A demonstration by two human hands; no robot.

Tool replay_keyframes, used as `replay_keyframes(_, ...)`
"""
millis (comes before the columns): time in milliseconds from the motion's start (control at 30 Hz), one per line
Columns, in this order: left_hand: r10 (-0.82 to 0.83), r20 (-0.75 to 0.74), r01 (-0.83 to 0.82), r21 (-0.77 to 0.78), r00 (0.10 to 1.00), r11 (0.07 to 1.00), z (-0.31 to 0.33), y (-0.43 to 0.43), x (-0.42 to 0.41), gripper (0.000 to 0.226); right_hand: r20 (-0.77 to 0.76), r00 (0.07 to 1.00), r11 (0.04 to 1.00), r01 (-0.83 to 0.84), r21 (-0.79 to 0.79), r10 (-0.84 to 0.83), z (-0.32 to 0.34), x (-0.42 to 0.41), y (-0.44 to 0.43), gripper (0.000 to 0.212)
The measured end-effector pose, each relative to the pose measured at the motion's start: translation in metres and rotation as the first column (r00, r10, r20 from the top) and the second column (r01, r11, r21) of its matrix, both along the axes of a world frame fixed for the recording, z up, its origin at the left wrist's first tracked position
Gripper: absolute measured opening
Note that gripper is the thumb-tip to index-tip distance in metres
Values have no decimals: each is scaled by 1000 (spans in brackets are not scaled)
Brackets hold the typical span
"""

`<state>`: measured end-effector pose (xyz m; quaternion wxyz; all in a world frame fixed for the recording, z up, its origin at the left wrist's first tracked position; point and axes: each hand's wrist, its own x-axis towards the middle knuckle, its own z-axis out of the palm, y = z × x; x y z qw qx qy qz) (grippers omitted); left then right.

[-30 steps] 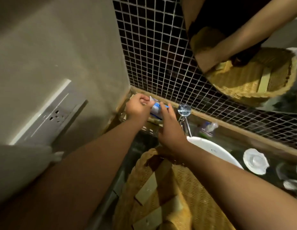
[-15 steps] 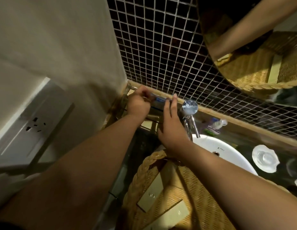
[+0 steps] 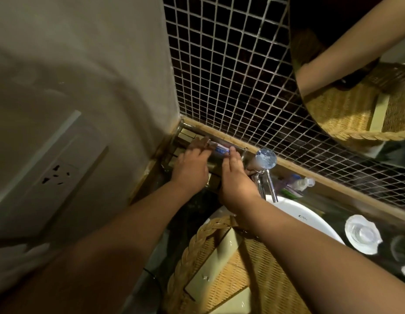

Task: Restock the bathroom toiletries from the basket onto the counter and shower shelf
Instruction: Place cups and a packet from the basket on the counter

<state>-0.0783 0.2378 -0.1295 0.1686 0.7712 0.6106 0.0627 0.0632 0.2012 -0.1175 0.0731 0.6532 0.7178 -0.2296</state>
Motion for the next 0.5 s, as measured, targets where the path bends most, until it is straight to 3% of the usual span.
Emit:
replay_keyframes(133, -124, -103, 117, -76, 987, 990, -11, 0, 1, 79, -50, 990, 990, 137, 37, -135, -1, -10, 0, 92)
replay_keyframes(233, -161, -154, 138, -150, 975, 979, -12, 4, 9, 89, -42, 987, 988, 155, 16, -155, -4, -11, 0, 96)
replay_keyframes(367, -136, -150, 112, -157, 979, 981, -9, 2, 8, 91, -43, 990, 991, 134, 9, -134, -7, -10, 2, 85)
replay_keyframes(500, -132, -140, 115, -126, 981, 985, 3, -11, -2, 84, 4, 998, 996, -61, 68, 61, 0, -1, -5, 90)
